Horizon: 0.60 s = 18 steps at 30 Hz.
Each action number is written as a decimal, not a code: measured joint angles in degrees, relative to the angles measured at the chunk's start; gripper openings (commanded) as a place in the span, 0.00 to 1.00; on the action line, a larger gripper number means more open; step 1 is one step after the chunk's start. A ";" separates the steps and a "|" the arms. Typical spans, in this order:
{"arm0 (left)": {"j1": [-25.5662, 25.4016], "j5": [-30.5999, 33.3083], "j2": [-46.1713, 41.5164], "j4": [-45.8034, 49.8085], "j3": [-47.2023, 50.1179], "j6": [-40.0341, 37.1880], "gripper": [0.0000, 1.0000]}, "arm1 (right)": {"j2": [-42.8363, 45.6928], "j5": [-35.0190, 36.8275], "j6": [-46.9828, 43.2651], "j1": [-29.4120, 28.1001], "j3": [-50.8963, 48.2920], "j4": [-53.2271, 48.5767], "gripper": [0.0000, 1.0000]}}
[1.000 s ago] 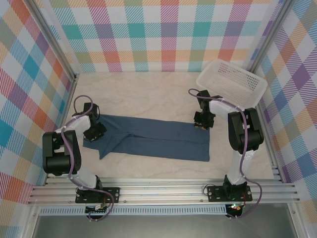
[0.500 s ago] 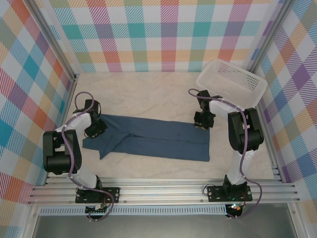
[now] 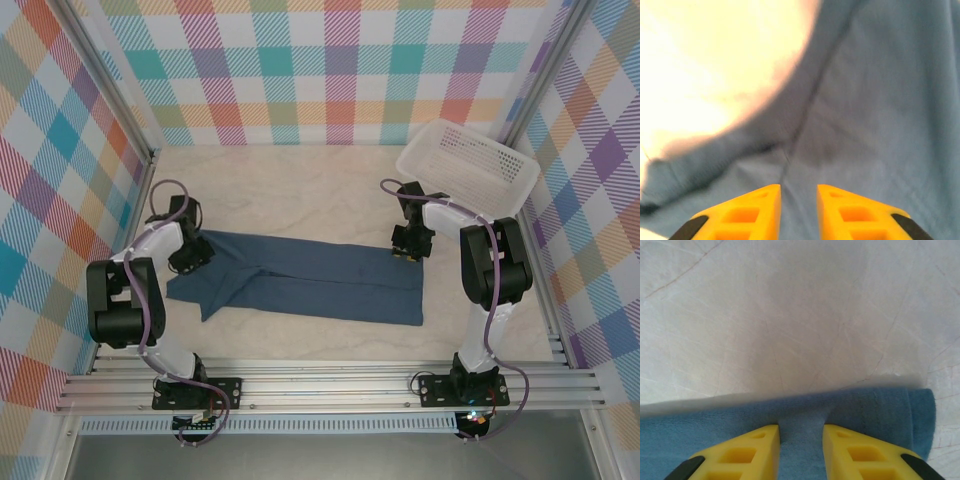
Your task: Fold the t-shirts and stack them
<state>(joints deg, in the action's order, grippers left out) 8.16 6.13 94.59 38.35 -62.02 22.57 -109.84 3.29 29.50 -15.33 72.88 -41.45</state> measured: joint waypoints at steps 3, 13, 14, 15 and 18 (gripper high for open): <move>2.97 -2.12 2.97 -2.78 -3.45 -1.31 0.31 | 0.00 -0.20 0.00 0.00 0.00 0.00 0.29; 3.61 -9.03 11.47 -7.21 -6.01 -5.57 0.28 | 0.00 -0.35 0.00 0.26 0.00 -0.02 0.29; 3.61 -9.20 11.54 -7.21 -6.01 -5.73 0.28 | -0.04 -0.37 0.00 0.28 0.00 -0.02 0.29; 3.61 -9.27 11.54 -7.10 -6.03 -5.79 0.27 | -0.04 -0.37 0.00 0.31 0.02 -0.04 0.29; 3.61 -9.07 11.54 -7.02 -6.05 -5.97 0.27 | -0.26 -0.42 0.02 0.31 0.35 -0.28 0.29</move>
<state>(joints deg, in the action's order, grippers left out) 11.77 -2.94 106.13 31.33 -68.07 16.60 -110.10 2.87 29.52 -15.03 73.23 -41.74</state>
